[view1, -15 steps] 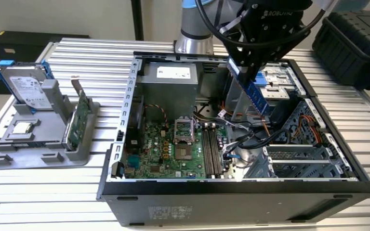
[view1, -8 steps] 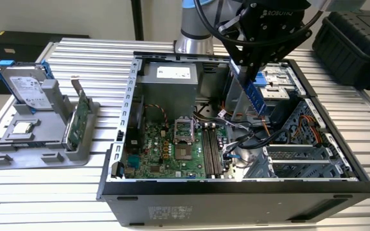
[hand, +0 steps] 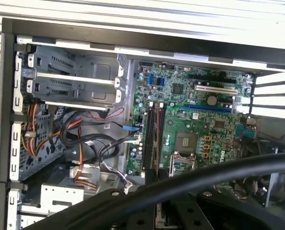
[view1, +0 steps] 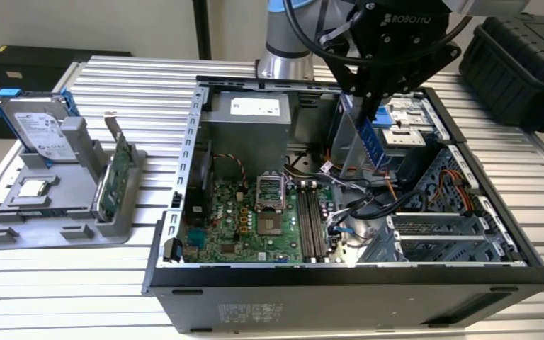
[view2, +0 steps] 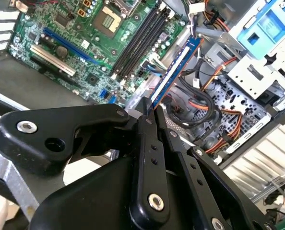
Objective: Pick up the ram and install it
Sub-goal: 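Insert the ram into the slot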
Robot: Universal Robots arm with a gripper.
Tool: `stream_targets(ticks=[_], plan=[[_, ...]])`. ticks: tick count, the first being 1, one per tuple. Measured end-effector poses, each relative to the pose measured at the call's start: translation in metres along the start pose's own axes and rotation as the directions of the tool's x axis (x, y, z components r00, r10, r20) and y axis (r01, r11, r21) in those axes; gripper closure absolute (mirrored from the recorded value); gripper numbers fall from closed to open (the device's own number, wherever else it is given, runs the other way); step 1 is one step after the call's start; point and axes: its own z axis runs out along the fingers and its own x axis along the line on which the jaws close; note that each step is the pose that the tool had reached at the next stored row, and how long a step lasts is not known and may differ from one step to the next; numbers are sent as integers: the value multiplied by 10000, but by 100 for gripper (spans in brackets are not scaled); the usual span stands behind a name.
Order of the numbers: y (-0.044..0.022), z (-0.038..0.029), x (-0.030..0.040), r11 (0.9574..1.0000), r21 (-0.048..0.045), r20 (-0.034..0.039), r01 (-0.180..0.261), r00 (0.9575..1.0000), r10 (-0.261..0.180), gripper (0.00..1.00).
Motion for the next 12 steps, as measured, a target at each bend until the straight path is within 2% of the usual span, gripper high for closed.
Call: stream_targets(ticks=[5, 12], plan=[[0, 0, 0, 9992, -2, -5, -410, 9992, 410, 100], [0, 0, -1, 9990, -2, -5, -451, 9990, 451, 100]])
